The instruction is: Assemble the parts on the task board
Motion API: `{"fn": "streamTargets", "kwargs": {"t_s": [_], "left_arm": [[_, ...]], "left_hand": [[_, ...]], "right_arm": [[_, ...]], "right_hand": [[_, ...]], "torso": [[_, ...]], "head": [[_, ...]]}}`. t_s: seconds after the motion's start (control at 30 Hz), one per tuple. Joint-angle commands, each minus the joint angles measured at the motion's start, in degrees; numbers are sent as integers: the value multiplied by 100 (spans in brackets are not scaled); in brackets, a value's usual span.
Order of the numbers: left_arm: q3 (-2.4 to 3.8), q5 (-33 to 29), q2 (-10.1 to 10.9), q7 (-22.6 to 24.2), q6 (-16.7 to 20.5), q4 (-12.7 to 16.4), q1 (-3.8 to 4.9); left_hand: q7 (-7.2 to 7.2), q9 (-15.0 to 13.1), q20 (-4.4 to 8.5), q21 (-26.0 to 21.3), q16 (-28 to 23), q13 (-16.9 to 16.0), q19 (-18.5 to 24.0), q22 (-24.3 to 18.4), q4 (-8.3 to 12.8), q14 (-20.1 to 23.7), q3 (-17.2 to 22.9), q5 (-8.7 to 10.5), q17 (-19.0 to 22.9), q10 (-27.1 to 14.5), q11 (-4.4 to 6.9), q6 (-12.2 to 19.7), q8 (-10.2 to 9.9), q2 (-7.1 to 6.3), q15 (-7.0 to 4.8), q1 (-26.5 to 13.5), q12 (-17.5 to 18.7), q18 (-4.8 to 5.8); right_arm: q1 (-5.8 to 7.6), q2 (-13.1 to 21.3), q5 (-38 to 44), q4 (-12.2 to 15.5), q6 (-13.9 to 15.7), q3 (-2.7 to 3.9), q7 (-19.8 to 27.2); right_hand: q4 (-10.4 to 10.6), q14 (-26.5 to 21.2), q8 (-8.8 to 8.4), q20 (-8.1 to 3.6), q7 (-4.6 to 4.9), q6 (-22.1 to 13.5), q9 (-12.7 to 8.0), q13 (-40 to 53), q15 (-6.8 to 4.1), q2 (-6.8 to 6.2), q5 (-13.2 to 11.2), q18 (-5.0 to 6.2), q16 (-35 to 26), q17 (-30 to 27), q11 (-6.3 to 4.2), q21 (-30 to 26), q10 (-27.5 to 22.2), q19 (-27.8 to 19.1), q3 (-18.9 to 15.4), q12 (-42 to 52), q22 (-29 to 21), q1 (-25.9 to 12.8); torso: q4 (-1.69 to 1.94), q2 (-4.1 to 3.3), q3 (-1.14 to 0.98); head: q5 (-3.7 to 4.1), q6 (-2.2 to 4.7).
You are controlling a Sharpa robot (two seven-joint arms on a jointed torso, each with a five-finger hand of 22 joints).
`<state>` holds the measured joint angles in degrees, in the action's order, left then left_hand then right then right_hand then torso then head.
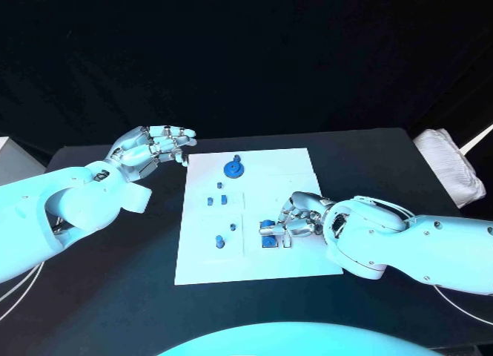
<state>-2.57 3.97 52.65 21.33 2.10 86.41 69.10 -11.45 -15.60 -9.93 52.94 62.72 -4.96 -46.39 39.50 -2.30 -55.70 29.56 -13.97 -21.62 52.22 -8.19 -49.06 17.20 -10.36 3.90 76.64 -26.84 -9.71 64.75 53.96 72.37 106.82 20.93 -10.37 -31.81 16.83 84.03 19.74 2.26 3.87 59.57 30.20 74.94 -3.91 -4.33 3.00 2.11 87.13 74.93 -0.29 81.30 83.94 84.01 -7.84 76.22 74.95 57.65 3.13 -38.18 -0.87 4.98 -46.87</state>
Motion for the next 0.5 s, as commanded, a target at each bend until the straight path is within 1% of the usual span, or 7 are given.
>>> {"fn": "streamTargets", "kwargs": {"t_s": [0.03, 0.07, 0.13, 0.2, 0.33, 0.4, 0.5], "left_arm": [[3, -34, -5, 42, -88, 10, 2], [3, -34, -4, 41, -88, 10, 2], [3, -34, -1, 39, -89, 11, 2], [3, -34, 4, 35, -88, 10, 2], [3, -34, 10, 29, -87, 11, 2], [3, -34, 10, 27, -89, 12, 2], [3, -34, 9, 24, -93, 11, 2]], "left_hand": [[16, 8, 12, -28, -23, 9, -37, -5, -11, -39, -16, -2, 7, -33, 25, -5, 34, 7, 7, -27, -20, -82], [16, 8, 12, -28, -23, 9, -37, -5, -11, -39, -16, -2, 7, -33, 25, -5, 34, 7, 7, -27, -20, -82], [16, 8, 12, -28, -23, 9, -37, -5, -11, -39, -16, -2, 7, -33, 25, -5, 34, 7, 7, -27, -20, -82], [16, 8, 12, -28, -23, 9, -37, -5, -11, -39, -16, -2, 7, -33, 25, -5, 34, 7, 7, -27, -20, -82], [15, 9, 12, -40, -23, 11, -45, -14, -18, -38, -17, -3, 8, -37, 24, -4, 34, 12, 7, -28, -23, -81], [15, 9, 12, -40, -23, 11, -45, -14, -18, -38, -17, -3, 8, -37, 24, -4, 34, 12, 7, -28, -23, -81], [15, 9, 12, -40, -23, 11, -45, -14, -18, -38, -17, -3, 8, -37, 24, -4, 34, 12, 7, -28, -23, -81]], "right_arm": [[-10, 30, 80, 47, 66, 0, 194], [-12, 51, 76, 67, 86, 0, 251], [-14, 97, 55, 108, 97, 0, 376], [-16, 152, 25, 158, 71, 0, 491], [-18, 230, -13, 230, 18, 0, 597], [-18, 249, -19, 243, -9, 0, 614], [-18, 268, 5, 253, -59, 0, 615]], "right_hand": [[4, 447, 25, -41, 11, -44, 7, 567, -24, 34, 22, -58, -24, 746, -8, 16, 17, 438, 38, 0, 1299, 89], [-7, 452, 36, -38, 9, -43, 9, 583, -25, 73, 62, -62, -17, 766, -9, 40, 28, 443, 59, 13, 1306, 319], [-13, 453, 42, -38, 7, -42, 11, 590, -26, 83, 81, -63, -16, 770, -10, 45, 32, 445, 55, 16, 1307, 445], [-27, 459, 70, -45, -4, -31, 18, 622, -33, 98, 207, -70, -7, 797, -21, 86, 55, 454, 40, 46, 1318, 896], [-28, 461, 82, -48, -9, -23, 19, 637, -38, 88, 266, -78, -2, 811, -26, 128, 68, 462, 6, 61, 1328, 1017], [-28, 464, 87, -50, -12, -18, 19, 641, -40, 92, 286, -81, 4, 826, -28, 146, 72, 466, -4, 66, 1332, 1052], [-33, 466, 101, -53, -19, 0, 23, 647, -44, 98, 295, -83, 7, 833, -34, 158, 77, 469, -16, 70, 1335, 1115]], "torso": [[-2, 3, -6], [-2, 3, -6], [-1, 1, -7], [0, 0, -7], [-7, 2, -3], [-12, 2, -4], [-9, 4, -8]], "head": [[-10, -6], [-14, -11], [-20, -10], [-23, -10], [-27, -11], [-30, -12], [-30, -16]]}}
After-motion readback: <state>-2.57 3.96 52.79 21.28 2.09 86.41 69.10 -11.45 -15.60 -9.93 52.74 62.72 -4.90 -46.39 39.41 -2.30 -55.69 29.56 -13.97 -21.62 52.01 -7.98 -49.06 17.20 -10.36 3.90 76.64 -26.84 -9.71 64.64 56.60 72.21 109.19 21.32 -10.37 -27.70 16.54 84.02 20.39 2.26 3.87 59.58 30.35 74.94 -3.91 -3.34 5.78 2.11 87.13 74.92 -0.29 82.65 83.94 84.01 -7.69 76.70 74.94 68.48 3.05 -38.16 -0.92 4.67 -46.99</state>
